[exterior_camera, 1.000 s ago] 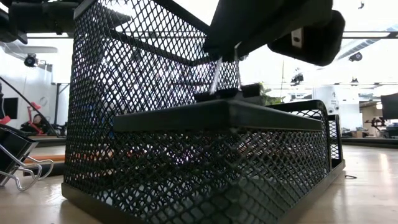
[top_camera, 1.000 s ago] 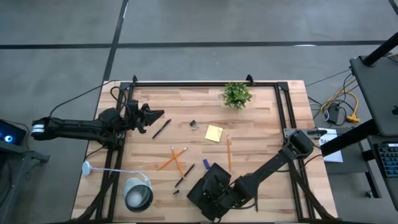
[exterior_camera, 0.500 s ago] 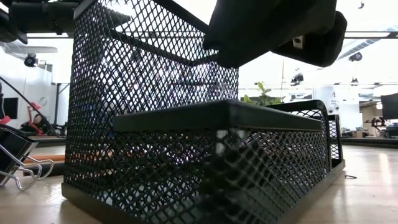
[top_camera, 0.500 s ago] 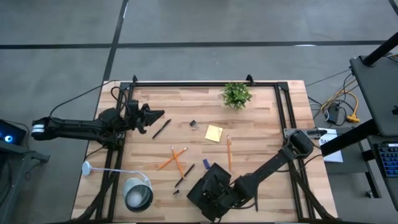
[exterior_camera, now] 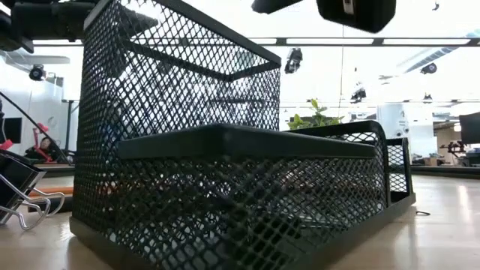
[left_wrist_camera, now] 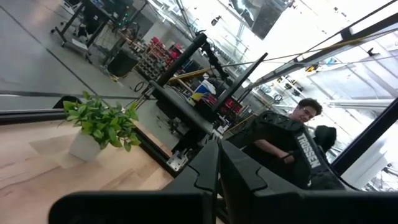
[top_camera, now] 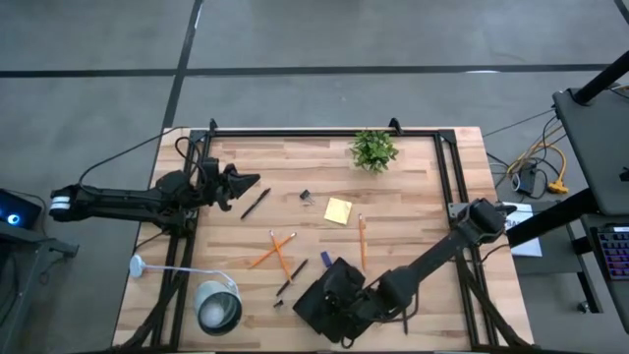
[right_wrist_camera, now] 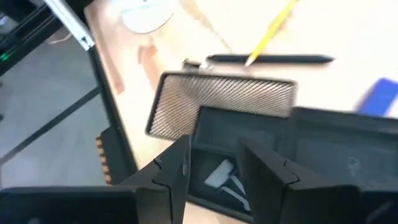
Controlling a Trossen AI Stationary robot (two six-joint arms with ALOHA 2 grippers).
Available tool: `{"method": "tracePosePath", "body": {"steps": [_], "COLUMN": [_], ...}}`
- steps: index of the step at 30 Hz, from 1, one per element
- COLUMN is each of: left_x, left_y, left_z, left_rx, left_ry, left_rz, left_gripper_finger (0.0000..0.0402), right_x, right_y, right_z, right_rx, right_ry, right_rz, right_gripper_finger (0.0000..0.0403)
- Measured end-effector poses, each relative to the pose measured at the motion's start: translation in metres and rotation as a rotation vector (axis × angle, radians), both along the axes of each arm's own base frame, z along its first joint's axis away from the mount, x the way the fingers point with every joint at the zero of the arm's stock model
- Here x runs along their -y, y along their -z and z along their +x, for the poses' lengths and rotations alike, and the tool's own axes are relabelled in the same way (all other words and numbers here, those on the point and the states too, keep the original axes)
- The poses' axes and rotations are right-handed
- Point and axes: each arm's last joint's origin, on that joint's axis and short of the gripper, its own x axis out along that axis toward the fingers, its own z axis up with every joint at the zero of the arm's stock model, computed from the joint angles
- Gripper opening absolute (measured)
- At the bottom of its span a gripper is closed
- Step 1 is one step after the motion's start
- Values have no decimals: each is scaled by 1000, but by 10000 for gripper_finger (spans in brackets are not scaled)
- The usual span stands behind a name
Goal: Pick and place office supplies into organizer
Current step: Put the left top pencil into the desk organizer
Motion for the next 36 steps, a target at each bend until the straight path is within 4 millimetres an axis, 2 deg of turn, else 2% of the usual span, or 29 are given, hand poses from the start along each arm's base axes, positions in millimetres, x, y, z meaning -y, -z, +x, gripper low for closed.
{"method": "tracePosePath", "body": {"steps": [6,12,25,32,36], "left_x": [0,-1,0,5,9], "left_y": [-1,7,-3,5,0], "left_z": [2,9,9,17,24], "left_rx": [6,-46,29,-41,-63], "left_ry": [12,13,17,225,333], "left_rz": [-35,-47,-39,5,154], "left_gripper_finger": [0,0,0,0,0], "right_x": [12,18,63,80,81], "right_y": [-25,-51,-99,-114,-113], "right_z": [-16,-24,-18,-20,-20], "right_rx": [-19,57,213,255,250], "right_ry": [14,36,115,142,141], "right_rz": [-35,-42,-39,-88,-111], "right_gripper_finger": [121,121,113,116,120]}}
